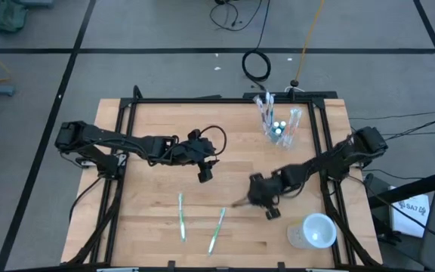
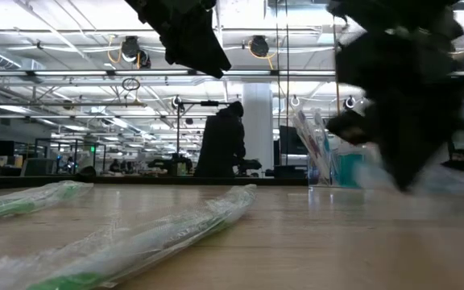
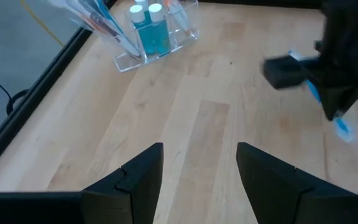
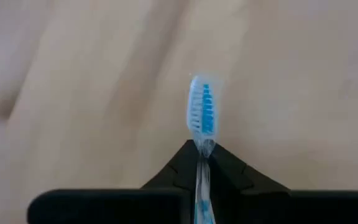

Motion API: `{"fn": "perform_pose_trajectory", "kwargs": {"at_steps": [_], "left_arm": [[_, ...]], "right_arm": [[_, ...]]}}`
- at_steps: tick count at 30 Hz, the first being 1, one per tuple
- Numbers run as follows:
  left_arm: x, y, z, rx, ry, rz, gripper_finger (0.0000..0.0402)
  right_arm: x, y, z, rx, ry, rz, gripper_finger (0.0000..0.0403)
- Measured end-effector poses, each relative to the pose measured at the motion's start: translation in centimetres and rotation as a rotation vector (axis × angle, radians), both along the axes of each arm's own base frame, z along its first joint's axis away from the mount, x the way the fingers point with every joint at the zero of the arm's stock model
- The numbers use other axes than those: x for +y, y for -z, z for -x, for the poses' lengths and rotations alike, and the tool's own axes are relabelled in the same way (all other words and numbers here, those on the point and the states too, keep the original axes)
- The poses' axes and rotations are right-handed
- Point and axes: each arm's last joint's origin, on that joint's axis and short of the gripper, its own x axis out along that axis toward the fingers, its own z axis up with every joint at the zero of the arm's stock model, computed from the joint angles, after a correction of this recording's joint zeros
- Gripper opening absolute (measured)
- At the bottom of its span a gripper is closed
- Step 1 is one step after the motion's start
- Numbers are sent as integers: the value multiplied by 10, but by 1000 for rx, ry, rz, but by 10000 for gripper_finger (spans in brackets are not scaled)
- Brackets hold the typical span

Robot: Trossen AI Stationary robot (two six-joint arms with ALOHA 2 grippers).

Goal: Pick & Place toothbrushing station
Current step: Put the blue toothbrush into the transparent organizer

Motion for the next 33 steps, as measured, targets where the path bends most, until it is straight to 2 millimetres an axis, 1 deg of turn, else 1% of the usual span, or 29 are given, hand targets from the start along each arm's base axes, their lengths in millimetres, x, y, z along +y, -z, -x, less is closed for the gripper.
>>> {"fn": "perform_pose_trajectory", "kwargs": {"at_steps": [2,4,6,9,11,13,15,16,18,21,24,27,30,33], "left_arm": [[0,0,0,0,4,-5,212],[0,0,0,-2,4,-8,212],[0,0,0,-3,3,-9,212],[0,0,0,-3,3,-9,212],[0,0,0,-3,3,-9,212],[0,0,0,-3,3,-9,212],[0,0,0,-3,2,-9,212],[0,0,0,-3,3,-9,212],[0,0,0,-3,2,-9,212],[0,0,0,-3,2,-8,212],[0,0,0,-4,1,-6,212],[0,-1,0,-7,-1,-4,212],[0,-1,-1,-10,-1,-4,212],[0,-1,-1,-17,1,-6,212]], "right_arm": [[-8,-16,0,-84,17,42,8],[-17,-34,4,-157,43,80,5],[-27,-56,8,-266,109,140,8],[-43,-91,21,-447,233,278,9],[-52,-112,31,-557,349,370,6],[-62,-130,41,-669,513,472,4],[-71,-138,53,-756,662,575,4],[-74,-139,59,-798,724,601,3],[-78,-134,68,-890,815,591,2],[-85,-115,81,-1021,930,591,1],[-96,-90,96,-1145,1048,615,1],[-108,-74,115,-1271,1163,619,1],[-117,-62,132,-1339,1250,609,1],[-123,-51,139,-1340,1304,604,1]]}}
